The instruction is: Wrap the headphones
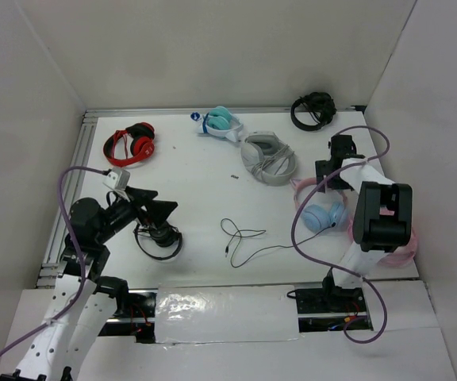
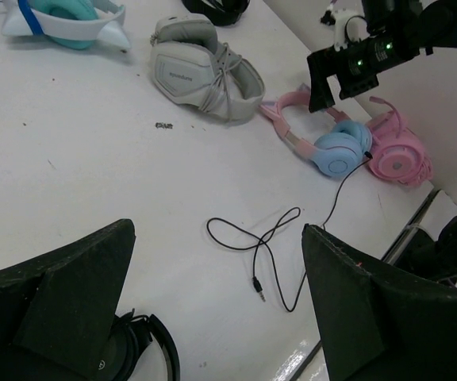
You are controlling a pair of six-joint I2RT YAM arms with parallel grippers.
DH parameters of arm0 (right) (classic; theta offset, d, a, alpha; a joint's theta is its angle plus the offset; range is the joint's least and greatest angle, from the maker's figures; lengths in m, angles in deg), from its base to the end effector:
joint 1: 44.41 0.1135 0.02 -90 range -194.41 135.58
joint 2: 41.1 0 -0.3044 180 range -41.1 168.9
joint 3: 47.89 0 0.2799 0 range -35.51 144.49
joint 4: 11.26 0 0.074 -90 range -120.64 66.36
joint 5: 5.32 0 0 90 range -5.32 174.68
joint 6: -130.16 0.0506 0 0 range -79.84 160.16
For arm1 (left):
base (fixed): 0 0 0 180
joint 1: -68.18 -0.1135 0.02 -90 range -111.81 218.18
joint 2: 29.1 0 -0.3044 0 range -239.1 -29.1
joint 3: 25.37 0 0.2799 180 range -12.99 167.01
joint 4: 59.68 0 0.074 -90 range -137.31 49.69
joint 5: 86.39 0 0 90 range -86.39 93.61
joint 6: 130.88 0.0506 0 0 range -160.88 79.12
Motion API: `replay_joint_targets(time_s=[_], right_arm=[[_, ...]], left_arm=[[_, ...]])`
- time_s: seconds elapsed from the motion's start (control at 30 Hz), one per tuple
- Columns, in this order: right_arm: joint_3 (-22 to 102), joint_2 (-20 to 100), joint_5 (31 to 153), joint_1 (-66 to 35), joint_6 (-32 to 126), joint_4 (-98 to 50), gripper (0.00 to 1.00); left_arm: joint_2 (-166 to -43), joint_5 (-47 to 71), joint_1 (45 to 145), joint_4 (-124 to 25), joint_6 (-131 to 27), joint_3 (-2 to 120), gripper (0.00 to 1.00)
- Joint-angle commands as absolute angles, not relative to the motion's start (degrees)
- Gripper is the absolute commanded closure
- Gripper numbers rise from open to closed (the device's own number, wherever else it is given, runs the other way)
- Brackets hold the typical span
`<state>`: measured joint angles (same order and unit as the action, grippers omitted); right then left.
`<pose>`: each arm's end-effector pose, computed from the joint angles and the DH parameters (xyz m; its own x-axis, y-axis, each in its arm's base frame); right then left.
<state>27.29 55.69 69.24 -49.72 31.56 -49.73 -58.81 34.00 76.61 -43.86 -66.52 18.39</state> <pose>0.3746 -0.0483 0.2063 -0.8864 -0.0624 -0.4587 0.0899 0.9488 -0.3027 0.1394 -0.0465 0.3287 -0.2987 -0.3331 -0.8943 0.5517 0.7044 -0.4466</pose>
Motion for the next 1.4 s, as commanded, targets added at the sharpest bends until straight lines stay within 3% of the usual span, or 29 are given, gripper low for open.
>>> replay_joint_targets(time_s=[0.0, 0.03, 0.13, 0.17, 0.2, 0.3, 0.4, 0.43, 0.63, 1.03, 1.23, 1.37], right_arm=[[29.9, 57.8, 71.4, -50.4, 28.3, -48.3, 0.04], [29.8, 58.2, 72.8, -50.5, 28.2, -48.2, 0.04], [30.7, 59.8, 74.0, -51.2, 28.0, -49.6, 0.18], [31.6, 60.4, 74.5, -51.5, 27.9, -50.5, 0.37], [31.5, 60.7, 74.8, -52.2, 28.0, -50.4, 0.43], [30.5, 60.6, 75.5, -52.9, 27.8, -48.5, 0.48], [30.5, 60.1, 77.2, -53.0, 27.5, -48.4, 0.66], [30.3, 59.3, 77.8, -52.9, 27.2, -48.7, 0.77], [26.4, 50.8, 79.0, -52.9, 25.2, -44.7, 1.0], [27.0, 28.3, 82.0, -50.1, 21.3, -42.9, 1.0], [30.6, 19.5, 87.9, -44.8, 15.7, -47.1, 1.0], [33.4, 18.8, 95.4, -35.9, 12.5, -52.7, 1.0]], left_arm=[[-57.1, 31.3, 76.4, -45.5, -66.4, 17.7, 0.01], [-57.0, 30.3, 76.4, -45.1, -67.6, 17.7, 0.01], [-57.1, 25.4, 76.4, -43.4, -70.5, 18.0, 0.01], [-57.7, 26.3, 76.4, -43.3, -69.2, 18.6, 0.01], [-58.3, 27.2, 76.4, -43.2, -68.6, 19.0, 0.01], [-60.6, 31.6, 76.4, -42.1, -66.9, 20.8, 0.01], [-62.0, 33.3, 76.4, -43.1, -66.0, 20.6, 0.01], [-62.4, 32.9, 76.4, -42.9, -66.3, 20.3, 0.01], [-62.6, 34.0, 76.4, -42.7, -65.8, 20.4, 0.01], [-62.7, 42.4, 76.4, -44.9, -63.0, 20.4, 0.01], [-68.0, 60.3, 76.5, -50.4, -57.5, 24.1, 0.01], [-73.3, 68.9, 76.6, -52.3, -57.1, 30.1, 0.01]])
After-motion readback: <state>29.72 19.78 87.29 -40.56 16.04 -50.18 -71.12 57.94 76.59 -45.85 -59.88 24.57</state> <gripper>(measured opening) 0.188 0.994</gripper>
